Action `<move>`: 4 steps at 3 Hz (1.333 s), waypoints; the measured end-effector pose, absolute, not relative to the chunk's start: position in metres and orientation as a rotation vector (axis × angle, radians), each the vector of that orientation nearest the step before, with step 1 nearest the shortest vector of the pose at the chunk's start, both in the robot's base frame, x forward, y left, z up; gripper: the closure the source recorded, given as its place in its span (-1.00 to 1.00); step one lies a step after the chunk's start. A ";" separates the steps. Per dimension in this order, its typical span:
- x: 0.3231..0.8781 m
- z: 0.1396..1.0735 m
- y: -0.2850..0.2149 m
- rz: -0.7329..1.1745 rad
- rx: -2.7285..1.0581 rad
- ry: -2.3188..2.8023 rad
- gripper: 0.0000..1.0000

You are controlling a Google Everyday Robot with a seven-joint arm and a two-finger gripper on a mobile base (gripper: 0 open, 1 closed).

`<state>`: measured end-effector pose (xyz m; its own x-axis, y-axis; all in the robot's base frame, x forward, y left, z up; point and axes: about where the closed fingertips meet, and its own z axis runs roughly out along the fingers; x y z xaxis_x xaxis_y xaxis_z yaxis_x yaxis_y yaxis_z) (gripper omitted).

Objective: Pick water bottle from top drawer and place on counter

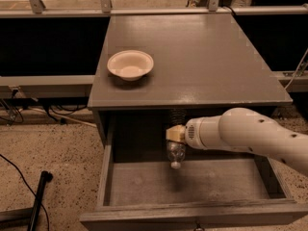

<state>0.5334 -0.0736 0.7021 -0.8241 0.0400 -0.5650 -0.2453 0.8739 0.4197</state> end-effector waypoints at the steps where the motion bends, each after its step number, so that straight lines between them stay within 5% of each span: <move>1: 0.489 0.747 -0.096 0.675 -0.129 2.430 0.52; 2: 0.437 0.762 -0.152 0.680 -0.019 2.464 0.54; 3: 0.401 0.769 -0.198 0.711 0.074 2.431 0.90; 4: 0.406 0.790 -0.225 0.692 0.035 2.355 1.00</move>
Offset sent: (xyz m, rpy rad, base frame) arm -0.1642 -0.1646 0.0729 0.0785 0.1051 -0.2016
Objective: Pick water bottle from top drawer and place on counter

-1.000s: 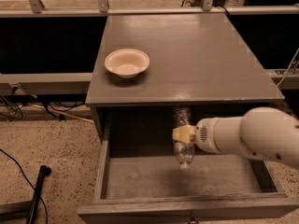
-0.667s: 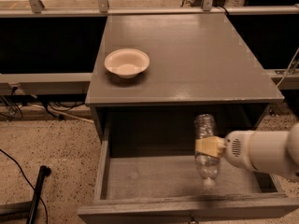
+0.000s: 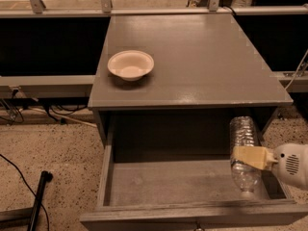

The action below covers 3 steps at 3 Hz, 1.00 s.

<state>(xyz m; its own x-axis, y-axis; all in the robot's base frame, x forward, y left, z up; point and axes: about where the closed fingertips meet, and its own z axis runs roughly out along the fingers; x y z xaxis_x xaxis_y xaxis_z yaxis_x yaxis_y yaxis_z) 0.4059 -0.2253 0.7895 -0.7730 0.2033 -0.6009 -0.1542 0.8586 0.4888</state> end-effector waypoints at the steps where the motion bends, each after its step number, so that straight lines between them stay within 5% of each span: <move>1: 0.437 0.821 -0.246 0.664 -0.056 2.299 1.00; 3: 0.559 0.877 -0.237 0.615 -0.295 2.264 1.00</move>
Offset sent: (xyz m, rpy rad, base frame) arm 0.1800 -0.0176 0.1093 -0.1594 -0.2035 0.2472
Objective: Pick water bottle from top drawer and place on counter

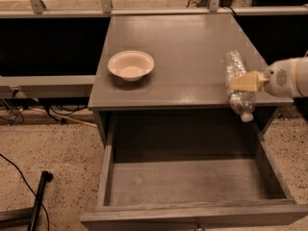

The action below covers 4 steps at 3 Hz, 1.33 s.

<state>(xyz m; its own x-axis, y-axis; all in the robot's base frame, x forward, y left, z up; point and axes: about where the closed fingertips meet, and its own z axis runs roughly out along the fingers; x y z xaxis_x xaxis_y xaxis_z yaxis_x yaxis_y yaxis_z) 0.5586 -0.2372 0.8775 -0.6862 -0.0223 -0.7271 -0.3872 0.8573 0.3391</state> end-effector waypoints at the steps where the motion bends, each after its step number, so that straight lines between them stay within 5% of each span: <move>1: 0.617 0.879 -0.229 0.602 -0.343 2.321 1.00; 4: 0.679 0.861 -0.200 0.608 -0.396 2.413 -0.28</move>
Offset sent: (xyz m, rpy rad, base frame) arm 0.1644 0.0434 -0.0360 -0.1134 0.2203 0.0899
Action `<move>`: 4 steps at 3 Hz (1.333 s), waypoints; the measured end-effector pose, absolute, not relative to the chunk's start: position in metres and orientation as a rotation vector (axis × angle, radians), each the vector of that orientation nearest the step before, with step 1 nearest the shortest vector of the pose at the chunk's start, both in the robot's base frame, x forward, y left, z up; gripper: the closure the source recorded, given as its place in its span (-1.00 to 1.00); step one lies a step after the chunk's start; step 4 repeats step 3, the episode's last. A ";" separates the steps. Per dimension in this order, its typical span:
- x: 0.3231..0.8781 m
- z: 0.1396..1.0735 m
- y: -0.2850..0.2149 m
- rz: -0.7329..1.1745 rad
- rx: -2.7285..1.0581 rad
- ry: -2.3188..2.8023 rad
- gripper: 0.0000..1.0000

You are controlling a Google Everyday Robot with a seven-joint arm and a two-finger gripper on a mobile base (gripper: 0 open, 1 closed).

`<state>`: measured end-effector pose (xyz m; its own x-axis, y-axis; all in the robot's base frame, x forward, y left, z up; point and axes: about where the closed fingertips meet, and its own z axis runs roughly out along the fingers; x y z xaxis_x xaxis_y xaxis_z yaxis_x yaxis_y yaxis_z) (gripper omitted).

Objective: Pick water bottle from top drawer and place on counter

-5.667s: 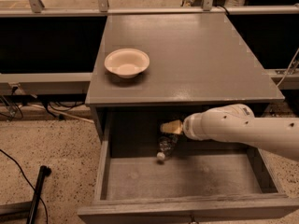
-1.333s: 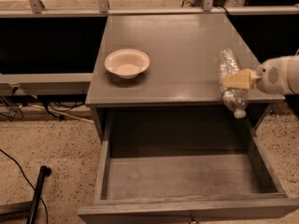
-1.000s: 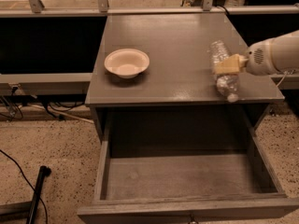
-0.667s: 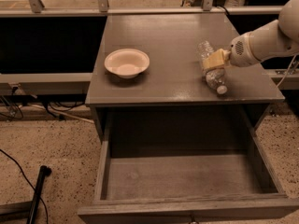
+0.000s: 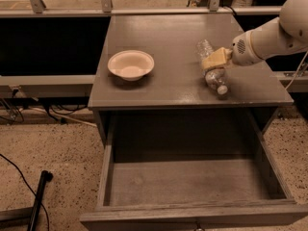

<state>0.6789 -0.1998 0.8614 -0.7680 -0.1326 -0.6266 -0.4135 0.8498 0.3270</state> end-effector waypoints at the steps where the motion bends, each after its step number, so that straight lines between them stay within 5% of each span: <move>1: 0.679 0.859 -0.197 0.611 -0.400 2.416 -0.75; 2: 0.680 0.858 -0.196 0.614 -0.403 2.418 -1.00; 4: 0.680 0.858 -0.196 0.614 -0.403 2.418 -1.00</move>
Offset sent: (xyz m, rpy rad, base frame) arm 0.0005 0.0024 -0.0021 0.0008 0.0033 0.0039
